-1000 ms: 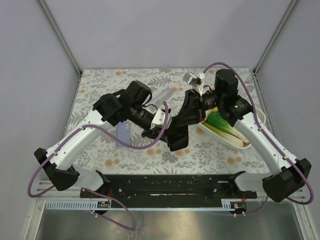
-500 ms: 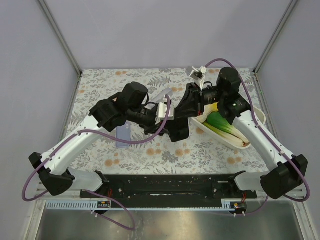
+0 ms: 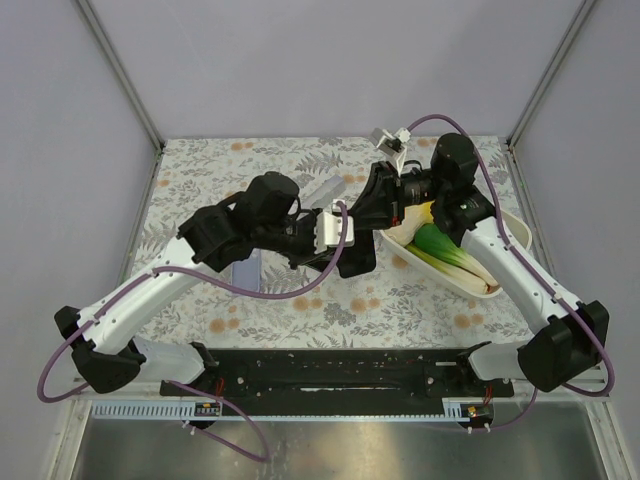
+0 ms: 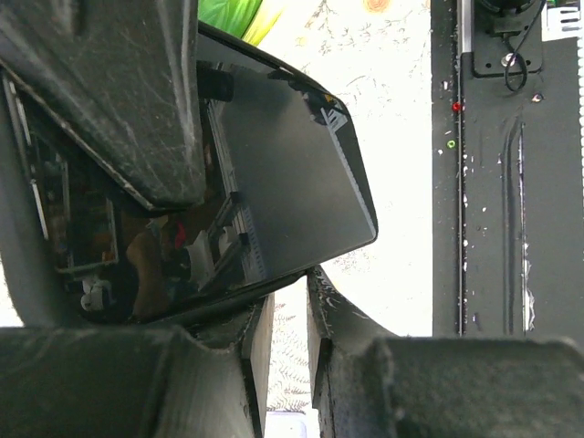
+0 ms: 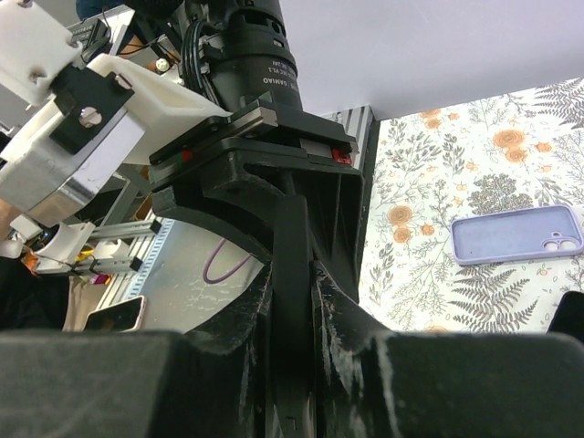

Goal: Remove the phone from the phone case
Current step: Remove the phone case from the phone.

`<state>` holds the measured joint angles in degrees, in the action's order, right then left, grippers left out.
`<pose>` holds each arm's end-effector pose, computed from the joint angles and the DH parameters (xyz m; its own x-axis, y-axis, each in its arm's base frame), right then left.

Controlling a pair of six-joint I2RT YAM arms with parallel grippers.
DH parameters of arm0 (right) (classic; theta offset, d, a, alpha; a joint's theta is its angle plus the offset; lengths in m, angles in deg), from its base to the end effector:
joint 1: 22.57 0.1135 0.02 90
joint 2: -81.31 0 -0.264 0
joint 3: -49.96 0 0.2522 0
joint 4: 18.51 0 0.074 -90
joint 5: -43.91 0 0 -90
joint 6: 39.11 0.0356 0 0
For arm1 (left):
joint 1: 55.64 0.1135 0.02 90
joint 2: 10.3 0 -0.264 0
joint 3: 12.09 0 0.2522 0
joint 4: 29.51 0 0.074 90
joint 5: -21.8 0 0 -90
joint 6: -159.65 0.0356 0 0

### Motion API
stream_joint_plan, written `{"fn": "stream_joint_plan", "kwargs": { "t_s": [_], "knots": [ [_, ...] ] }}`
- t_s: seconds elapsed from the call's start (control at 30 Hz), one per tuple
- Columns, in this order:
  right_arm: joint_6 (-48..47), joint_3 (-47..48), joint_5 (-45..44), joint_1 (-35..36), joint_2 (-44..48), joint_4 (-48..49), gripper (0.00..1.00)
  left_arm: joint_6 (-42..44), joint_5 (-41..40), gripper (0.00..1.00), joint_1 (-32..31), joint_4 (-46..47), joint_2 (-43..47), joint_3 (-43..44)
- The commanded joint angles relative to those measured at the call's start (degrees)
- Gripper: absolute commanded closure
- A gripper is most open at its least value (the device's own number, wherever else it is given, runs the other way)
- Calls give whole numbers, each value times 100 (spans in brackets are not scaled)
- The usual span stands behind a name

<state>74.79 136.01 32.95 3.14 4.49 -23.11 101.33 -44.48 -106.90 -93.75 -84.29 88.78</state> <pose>0.2454 0.1570 0.4175 -0.3241 -0.0706 -0.9434 -0.9110 -0.2457 0.3314 0.1496 -0.2093 0.4166 0.1570 0.5727 -0.8046 0.9774 0.0267 0.2097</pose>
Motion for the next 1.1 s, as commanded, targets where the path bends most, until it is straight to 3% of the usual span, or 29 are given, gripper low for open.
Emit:
{"fn": "stream_joint_plan", "kwargs": {
  "t_s": [0.0,0.03,0.1,0.3,0.5,0.6,0.77,1.07],
  "knots": [
    [564,101,-188,136,70,-10,100,488,-492,100,-112,838,-106,-63],
    [406,127,-223,136,79,-160,100,445,-466,100,-103,821,-89,-63],
    [221,171,-249,136,105,-424,100,427,-456,83,-77,803,-45,-63],
    [-7,233,-319,127,141,-661,100,356,-290,46,125,662,104,-63],
    [-35,250,-328,83,132,-706,100,277,-26,17,503,530,350,-107],
    [-61,242,-363,83,132,-715,100,190,96,13,740,521,474,-124],
    [-420,268,-539,83,184,-1134,100,-512,965,13,1092,574,527,77],
    [-1072,198,-1040,92,518,-1567,100,-3069,2337,23,1488,1944,395,-45]
  ]
}}
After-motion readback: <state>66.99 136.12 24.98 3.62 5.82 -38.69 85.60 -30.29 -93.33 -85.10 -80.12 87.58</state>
